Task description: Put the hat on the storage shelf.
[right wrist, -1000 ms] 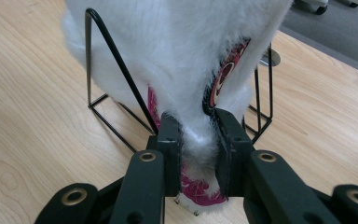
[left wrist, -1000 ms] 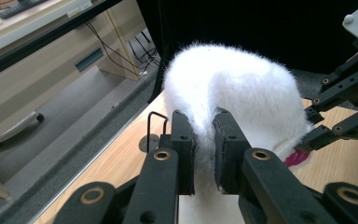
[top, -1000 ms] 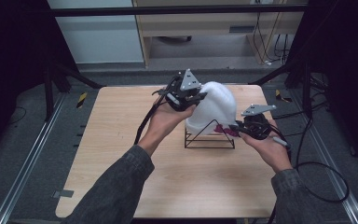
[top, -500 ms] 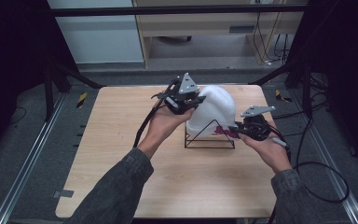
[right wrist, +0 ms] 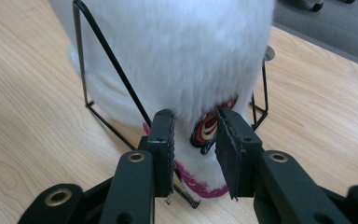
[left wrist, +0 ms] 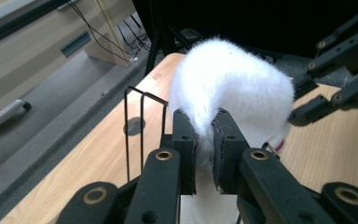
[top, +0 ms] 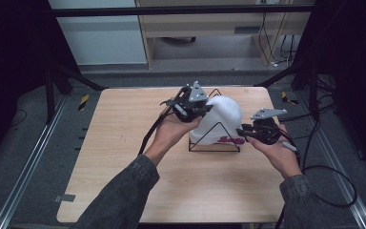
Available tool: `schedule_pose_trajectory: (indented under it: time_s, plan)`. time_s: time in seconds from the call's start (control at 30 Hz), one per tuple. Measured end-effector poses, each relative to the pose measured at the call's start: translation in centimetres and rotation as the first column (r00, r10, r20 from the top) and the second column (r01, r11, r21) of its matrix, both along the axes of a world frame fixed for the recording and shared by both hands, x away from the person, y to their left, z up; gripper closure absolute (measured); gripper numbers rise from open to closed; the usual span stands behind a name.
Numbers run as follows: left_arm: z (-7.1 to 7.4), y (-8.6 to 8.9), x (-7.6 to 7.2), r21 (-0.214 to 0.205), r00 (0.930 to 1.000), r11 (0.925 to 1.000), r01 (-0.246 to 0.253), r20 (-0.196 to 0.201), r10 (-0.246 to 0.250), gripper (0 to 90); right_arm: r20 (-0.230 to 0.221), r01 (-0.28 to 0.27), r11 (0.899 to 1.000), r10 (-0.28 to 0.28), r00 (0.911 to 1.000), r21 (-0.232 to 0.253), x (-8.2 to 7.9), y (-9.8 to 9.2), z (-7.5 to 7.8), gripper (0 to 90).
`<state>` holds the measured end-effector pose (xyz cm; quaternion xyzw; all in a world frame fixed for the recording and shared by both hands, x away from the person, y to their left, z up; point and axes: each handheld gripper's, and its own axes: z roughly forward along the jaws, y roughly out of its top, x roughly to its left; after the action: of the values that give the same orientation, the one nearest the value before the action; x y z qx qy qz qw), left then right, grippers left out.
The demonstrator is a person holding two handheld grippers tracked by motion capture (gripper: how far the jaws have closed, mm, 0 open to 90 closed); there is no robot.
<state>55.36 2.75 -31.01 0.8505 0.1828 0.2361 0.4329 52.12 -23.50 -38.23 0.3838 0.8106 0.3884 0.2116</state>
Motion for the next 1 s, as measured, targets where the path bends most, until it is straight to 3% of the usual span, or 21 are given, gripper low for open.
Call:
schedule_pose_trajectory:
  time_s: [0.4, 0.57, 0.73, 0.83, 1.0]
  plan:
    - [-1.5, 0.3, 0.1, 0.048, 0.9994, 0.9988, -0.003, -0.034, 0.005, 80.7, 0.032, 0.007, 1.0, -0.007, 0.9995, 0.018, -1.0, -0.4, 0.7, 65.7]
    - [-1.6, 0.7, 0.1, 0.044, 0.9993, 0.9989, -0.013, -0.035, 0.014, 78.7, 0.048, 0.01, 1.0, -0.011, 0.9988, 0.02, -1.2, -0.5, 0.9, 64.8]
    - [-1.5, 1.2, 0.2, 0.009, 0.9987, 0.999, -0.043, -0.026, 0.044, 67.1, 0.054, 0.012, 1.0, -0.014, 0.9985, 0.023, -1.6, -0.4, 1.0, 62.7]
    - [-1.1, 1.7, -0.1, -0.017, 0.9975, 0.9974, -0.07, -0.016, 0.069, 49.1, 0.062, 0.017, 0.999, -0.019, 0.9979, 0.028, -1.9, -0.3, 1.1, 60.2]
    - [0.0, 2.8, -0.5, -0.085, 0.9951, 0.9916, -0.098, -0.022, 0.096, 32.0, 0.085, 0.039, 0.999, -0.041, 0.9956, 0.032, -2.6, 0.0, 1.5, 51.8]
